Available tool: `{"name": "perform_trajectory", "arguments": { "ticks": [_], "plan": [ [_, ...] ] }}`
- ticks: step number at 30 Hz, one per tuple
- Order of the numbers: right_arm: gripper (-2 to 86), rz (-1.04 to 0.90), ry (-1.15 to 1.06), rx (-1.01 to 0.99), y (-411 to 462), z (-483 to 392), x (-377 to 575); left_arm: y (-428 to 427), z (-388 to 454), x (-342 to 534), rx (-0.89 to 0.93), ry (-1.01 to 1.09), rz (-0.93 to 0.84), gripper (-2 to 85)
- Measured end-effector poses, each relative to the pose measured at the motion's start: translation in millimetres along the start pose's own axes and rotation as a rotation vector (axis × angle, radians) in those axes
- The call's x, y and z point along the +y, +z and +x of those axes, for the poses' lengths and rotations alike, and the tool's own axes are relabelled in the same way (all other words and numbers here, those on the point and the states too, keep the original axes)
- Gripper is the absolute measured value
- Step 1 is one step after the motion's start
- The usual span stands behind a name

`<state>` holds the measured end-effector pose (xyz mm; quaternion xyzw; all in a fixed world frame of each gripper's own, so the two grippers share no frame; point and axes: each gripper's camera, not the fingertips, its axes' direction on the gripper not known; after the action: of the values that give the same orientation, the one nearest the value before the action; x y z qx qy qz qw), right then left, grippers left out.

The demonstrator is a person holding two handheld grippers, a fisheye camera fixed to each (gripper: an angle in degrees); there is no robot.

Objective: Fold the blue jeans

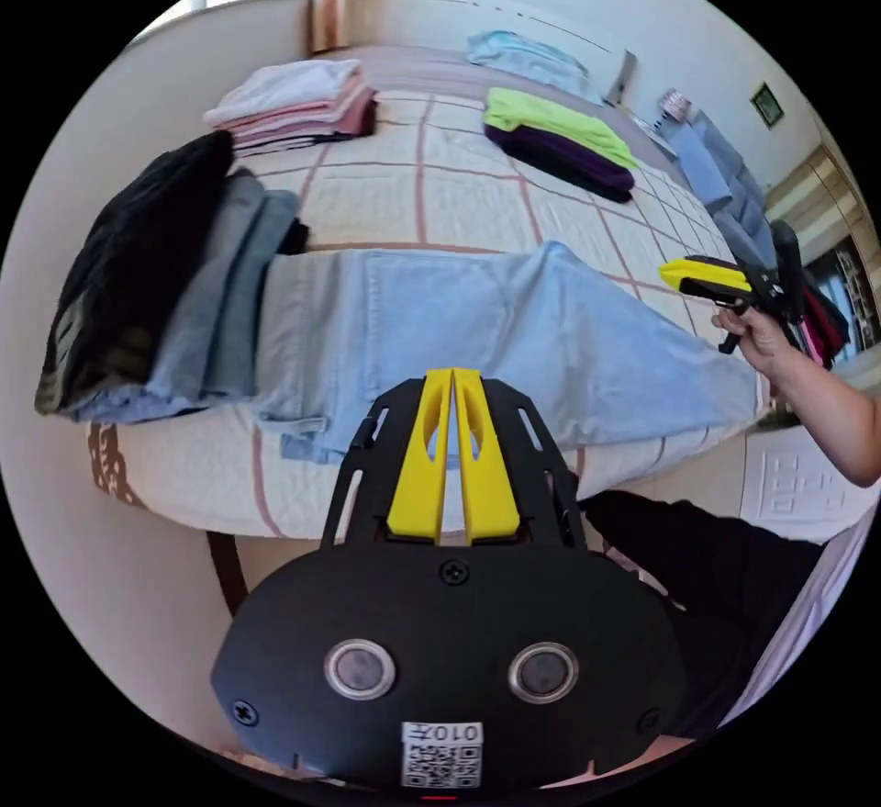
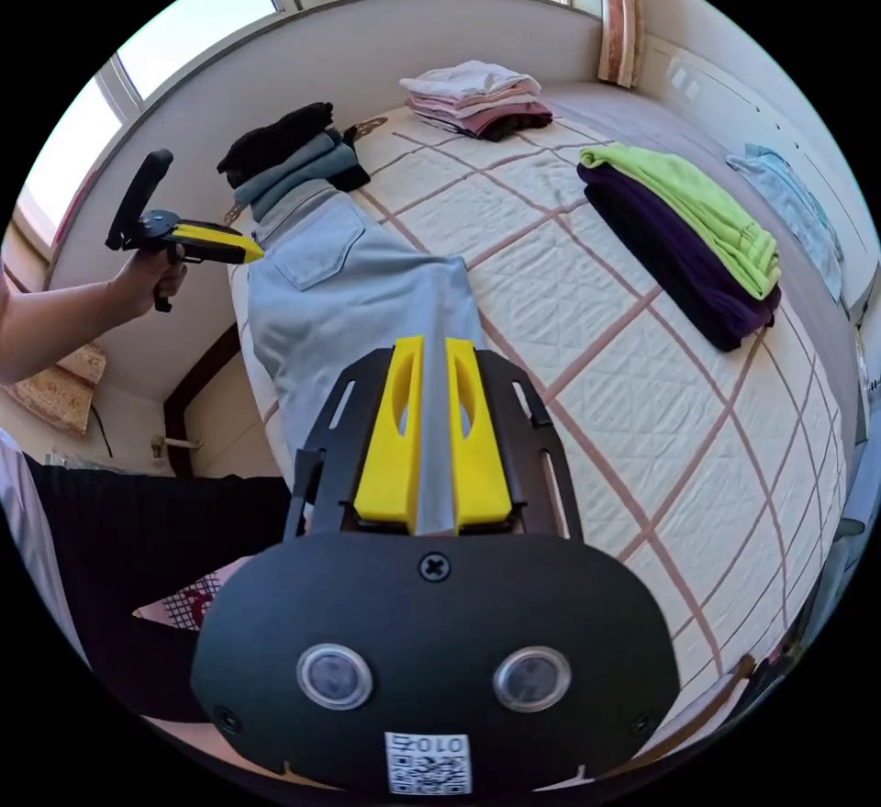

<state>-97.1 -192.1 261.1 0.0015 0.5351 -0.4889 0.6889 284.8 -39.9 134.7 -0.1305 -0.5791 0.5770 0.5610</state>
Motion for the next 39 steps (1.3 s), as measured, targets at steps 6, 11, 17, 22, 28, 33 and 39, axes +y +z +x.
{"name": "perform_trajectory", "arguments": {
  "ticks": [6, 11, 17, 22, 28, 33, 39],
  "plan": [
    [2.2, -0.256, 0.162, -0.025, 10, 22, 53, 131, -18, 20, 0.032, -0.098, -0.207, -0.2],
    [3.5, 0.035, 0.377, 0.120, -98, 56, 132, 132, 14, 21, -0.041, -0.053, -0.033, -0.1],
    [6.2, -0.235, 0.329, 0.347, -160, 87, 279, 218, 173, -22, 0.082, 0.649, -0.109, 0.4],
    [6.2, -0.363, 0.194, 0.265, -174, 120, 329, 327, 267, -47, 0.140, 1.012, -0.248, 2.0],
    [5.6, -0.422, 0.066, 0.126, -165, 131, 362, 422, 314, -22, 0.092, 1.216, -0.412, 1.9],
    [2.4, -0.308, 0.191, 0.082, -211, 140, 382, 452, 304, -12, 0.083, 1.142, -0.433, 0.4],
    [2.8, -0.266, 0.220, 0.105, -220, 153, 398, 463, 274, -11, 0.155, 1.008, -0.336, 0.0]
  ]
}}
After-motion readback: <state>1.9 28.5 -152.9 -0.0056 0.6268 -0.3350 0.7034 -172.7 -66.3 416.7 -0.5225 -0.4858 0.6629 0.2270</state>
